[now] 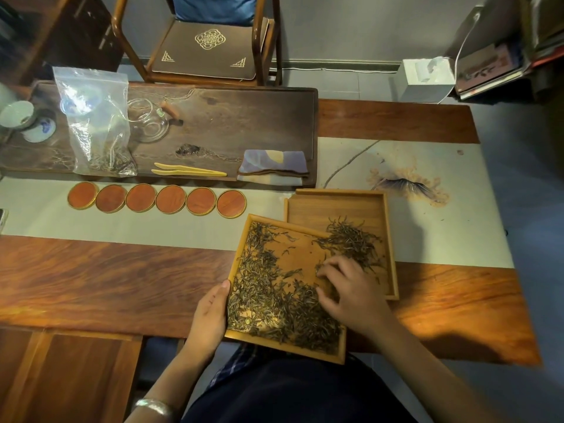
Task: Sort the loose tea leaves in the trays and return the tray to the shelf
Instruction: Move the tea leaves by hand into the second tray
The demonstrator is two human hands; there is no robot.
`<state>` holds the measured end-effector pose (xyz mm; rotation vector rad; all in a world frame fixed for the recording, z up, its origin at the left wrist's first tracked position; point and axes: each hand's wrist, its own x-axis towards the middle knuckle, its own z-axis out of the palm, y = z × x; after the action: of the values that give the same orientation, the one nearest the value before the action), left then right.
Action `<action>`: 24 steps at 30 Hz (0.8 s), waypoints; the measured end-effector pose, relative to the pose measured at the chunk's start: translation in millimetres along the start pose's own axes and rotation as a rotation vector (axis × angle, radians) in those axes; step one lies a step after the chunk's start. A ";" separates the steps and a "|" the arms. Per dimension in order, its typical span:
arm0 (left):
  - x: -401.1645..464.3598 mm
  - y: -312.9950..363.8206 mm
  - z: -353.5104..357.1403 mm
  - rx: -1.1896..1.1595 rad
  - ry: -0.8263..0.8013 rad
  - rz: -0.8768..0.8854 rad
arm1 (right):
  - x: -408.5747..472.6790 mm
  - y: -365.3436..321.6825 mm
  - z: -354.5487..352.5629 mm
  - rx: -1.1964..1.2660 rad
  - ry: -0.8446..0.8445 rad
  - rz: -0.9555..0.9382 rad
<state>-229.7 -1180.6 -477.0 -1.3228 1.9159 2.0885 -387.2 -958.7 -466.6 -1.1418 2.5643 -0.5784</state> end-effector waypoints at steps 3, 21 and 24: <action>-0.6 -0.1 0.7 0.008 -0.010 -0.002 | -1.0 0.4 9.5 -0.037 -0.057 0.010; -5.8 -1.8 1.7 0.009 0.011 0.030 | 33.2 39.3 -9.8 -0.040 0.085 0.252; -5.3 -3.4 -0.9 -0.007 0.009 0.025 | 27.3 18.2 -14.1 0.004 0.120 0.153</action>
<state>-224.0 -1177.8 -476.6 -1.3192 1.9411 2.1058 -422.4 -964.8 -465.0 -0.9242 2.7203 -0.6331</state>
